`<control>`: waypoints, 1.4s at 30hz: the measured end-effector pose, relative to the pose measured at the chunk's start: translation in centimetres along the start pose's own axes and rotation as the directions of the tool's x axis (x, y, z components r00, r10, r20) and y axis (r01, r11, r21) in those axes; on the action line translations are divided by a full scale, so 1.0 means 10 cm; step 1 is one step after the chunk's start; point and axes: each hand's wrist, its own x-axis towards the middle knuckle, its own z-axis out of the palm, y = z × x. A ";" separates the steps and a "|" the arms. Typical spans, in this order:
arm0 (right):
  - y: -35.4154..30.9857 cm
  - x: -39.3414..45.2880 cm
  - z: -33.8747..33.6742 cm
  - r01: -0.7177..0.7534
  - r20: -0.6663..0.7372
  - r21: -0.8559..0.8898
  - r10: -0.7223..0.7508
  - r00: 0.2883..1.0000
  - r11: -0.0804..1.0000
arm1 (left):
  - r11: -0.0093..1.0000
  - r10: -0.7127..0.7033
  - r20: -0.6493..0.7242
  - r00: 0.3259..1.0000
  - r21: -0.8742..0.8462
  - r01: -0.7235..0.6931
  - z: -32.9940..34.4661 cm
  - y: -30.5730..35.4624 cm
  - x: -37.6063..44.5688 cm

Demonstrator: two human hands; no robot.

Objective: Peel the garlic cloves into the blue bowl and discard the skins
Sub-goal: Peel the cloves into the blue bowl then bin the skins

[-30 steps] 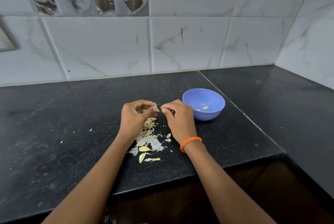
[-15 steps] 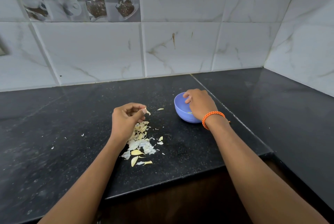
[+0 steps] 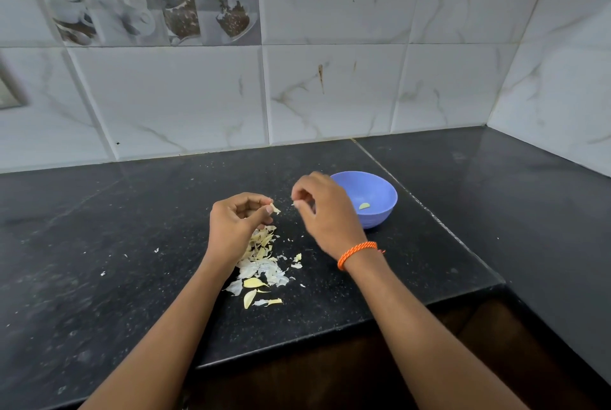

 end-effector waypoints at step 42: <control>0.10 -0.19 0.47 -0.177 -0.051 0.130 0.185 0.982 0.976 | 0.991 0.044 0.154 0.987 0.115 -0.062 0.06 0.10 -0.07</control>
